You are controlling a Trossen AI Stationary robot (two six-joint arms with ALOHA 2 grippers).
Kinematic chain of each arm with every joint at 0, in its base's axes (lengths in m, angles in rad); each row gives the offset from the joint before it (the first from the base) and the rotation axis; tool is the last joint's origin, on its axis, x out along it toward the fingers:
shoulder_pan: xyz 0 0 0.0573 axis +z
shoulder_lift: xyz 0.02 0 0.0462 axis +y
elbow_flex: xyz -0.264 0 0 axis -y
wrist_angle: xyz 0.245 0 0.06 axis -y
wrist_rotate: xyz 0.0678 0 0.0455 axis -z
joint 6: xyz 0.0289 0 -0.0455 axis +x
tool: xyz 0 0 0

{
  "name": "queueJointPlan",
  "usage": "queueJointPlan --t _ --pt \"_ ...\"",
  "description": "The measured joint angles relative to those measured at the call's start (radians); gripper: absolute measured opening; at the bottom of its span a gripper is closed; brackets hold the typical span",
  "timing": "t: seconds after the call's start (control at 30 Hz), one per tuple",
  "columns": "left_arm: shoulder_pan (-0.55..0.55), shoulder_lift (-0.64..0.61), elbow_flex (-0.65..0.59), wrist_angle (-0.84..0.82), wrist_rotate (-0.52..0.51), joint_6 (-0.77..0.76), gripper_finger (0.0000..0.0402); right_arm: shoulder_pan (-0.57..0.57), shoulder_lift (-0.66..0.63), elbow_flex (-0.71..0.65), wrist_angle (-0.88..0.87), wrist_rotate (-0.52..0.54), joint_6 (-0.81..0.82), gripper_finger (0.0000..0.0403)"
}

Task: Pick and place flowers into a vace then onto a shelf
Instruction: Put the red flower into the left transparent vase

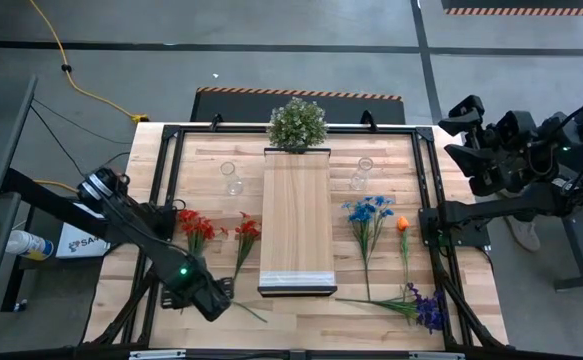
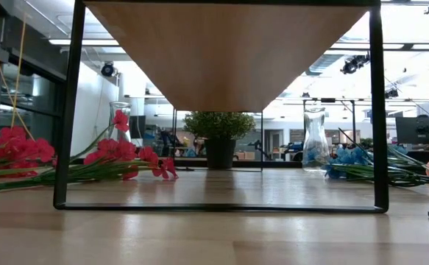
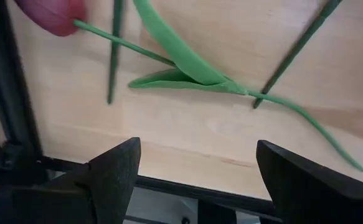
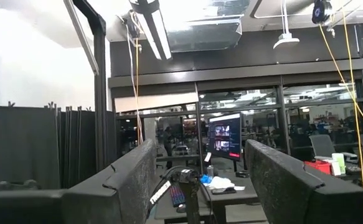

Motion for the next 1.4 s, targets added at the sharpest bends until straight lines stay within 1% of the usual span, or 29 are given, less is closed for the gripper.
queueJointPlan --t 0.17,0.27,0.47,0.63,0.83,0.97,1.1,1.4 --pt "0.033 0.015 0.001 0.090 -0.008 -0.018 0.0351 0.000 0.000 0.000 0.000 0.000 -0.034 0.0236" --pt "0.040 0.014 0.000 0.079 -0.027 -0.022 0.0351 0.000 0.000 0.000 0.000 0.000 -0.036 0.0236" --pt "0.045 0.024 0.000 0.043 -0.013 -0.039 0.0351 0.000 -0.002 0.000 0.000 -0.008 -0.035 0.0236" --pt "0.058 0.073 0.000 0.032 0.002 -0.046 0.0351 0.000 -0.002 0.000 0.000 -0.027 -0.035 0.0236" --pt "0.099 0.139 0.000 0.090 0.019 -0.052 0.0351 0.000 -0.002 0.000 0.002 -0.026 -0.035 0.0236" --pt "0.139 0.138 0.000 0.112 -0.010 -0.054 0.0351 0.000 -0.002 0.000 0.009 -0.026 -0.036 0.0236" --pt "0.163 0.138 0.000 0.077 -0.017 -0.054 0.0351 0.000 -0.002 0.000 0.008 -0.026 -0.037 0.0236" --pt "0.152 0.138 0.000 0.045 0.039 -0.051 0.0351 0.000 -0.002 0.000 0.008 -0.026 -0.038 0.0236"
